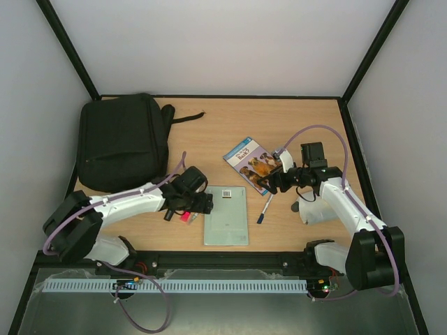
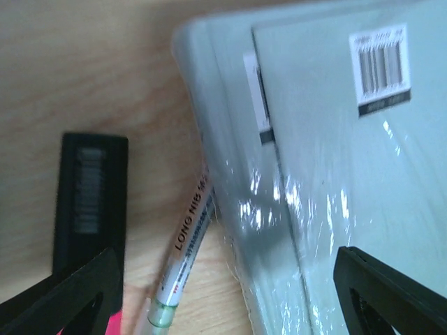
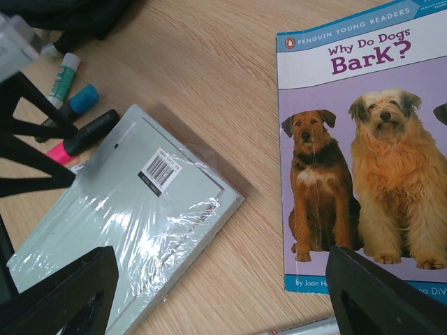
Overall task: Pack the student bag
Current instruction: Move the book to the center of the board.
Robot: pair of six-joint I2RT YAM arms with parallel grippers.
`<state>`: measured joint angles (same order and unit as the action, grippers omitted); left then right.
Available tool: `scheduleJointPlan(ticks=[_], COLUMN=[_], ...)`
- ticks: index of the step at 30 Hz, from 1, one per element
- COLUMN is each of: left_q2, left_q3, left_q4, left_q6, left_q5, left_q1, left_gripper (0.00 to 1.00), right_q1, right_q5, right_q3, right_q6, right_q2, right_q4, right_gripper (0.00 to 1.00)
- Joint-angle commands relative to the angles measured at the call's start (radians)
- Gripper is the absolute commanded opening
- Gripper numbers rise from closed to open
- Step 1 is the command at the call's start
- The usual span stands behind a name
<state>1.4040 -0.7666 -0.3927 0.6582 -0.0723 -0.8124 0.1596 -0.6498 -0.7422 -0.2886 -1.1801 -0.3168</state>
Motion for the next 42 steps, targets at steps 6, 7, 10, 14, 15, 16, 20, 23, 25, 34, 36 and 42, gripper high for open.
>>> scheduleJointPlan(ticks=[6,7,10,14,15,16,20,23,25,34,36,42], left_q2=[0.15,0.175,0.245,0.322,0.331,0.339,0.359,0.321,0.264,0.154,0.152,0.189], left_q3=[-0.022,-0.045,-0.122,-0.212,-0.224,-0.231,-0.241,-0.245,-0.247,-0.207,-0.201,-0.187], left_q4=[0.109,0.118,0.146,0.152,0.15,0.146,0.113,0.062,0.02,-0.108,-0.116,-0.047], left_q6=[0.051,0.047,0.029,0.001,-0.004,-0.009,-0.024,-0.039,-0.054,-0.128,-0.133,-0.176], left_q5=[-0.047,-0.042,-0.025,-0.012,-0.005,0.004,0.028,0.074,0.119,0.243,0.259,0.186], left_q1=[-0.126,-0.142,-0.188,-0.212,-0.211,-0.21,-0.209,-0.208,-0.199,0.028,0.081,0.17], left_gripper=[0.87,0.87,0.87,0.88,0.88,0.89,0.9,0.9,0.9,0.9,0.9,0.9], right_q1=[0.005,0.004,0.005,0.005,0.004,0.005,0.005,0.004,0.004,0.004,0.004,0.005], right_q5=[-0.007,-0.006,-0.001,-0.003,-0.004,-0.003,0.011,0.015,0.019,0.022,0.019,0.007], right_q3=[0.01,0.01,0.012,0.006,0.006,0.007,0.007,0.007,0.009,0.01,0.01,0.009], right_q6=[-0.014,-0.014,-0.012,0.005,0.005,0.004,-0.002,-0.006,-0.01,-0.024,-0.026,-0.033], right_q2=[-0.003,-0.003,-0.004,-0.014,-0.015,-0.016,-0.019,-0.018,-0.012,0.009,0.011,0.007], right_q4=[-0.034,-0.034,-0.033,-0.034,-0.036,-0.036,-0.038,-0.04,-0.042,-0.049,-0.051,-0.059], right_gripper=[0.82,0.82,0.82,0.82,0.82,0.82,0.82,0.82,0.82,0.82,0.82,0.82])
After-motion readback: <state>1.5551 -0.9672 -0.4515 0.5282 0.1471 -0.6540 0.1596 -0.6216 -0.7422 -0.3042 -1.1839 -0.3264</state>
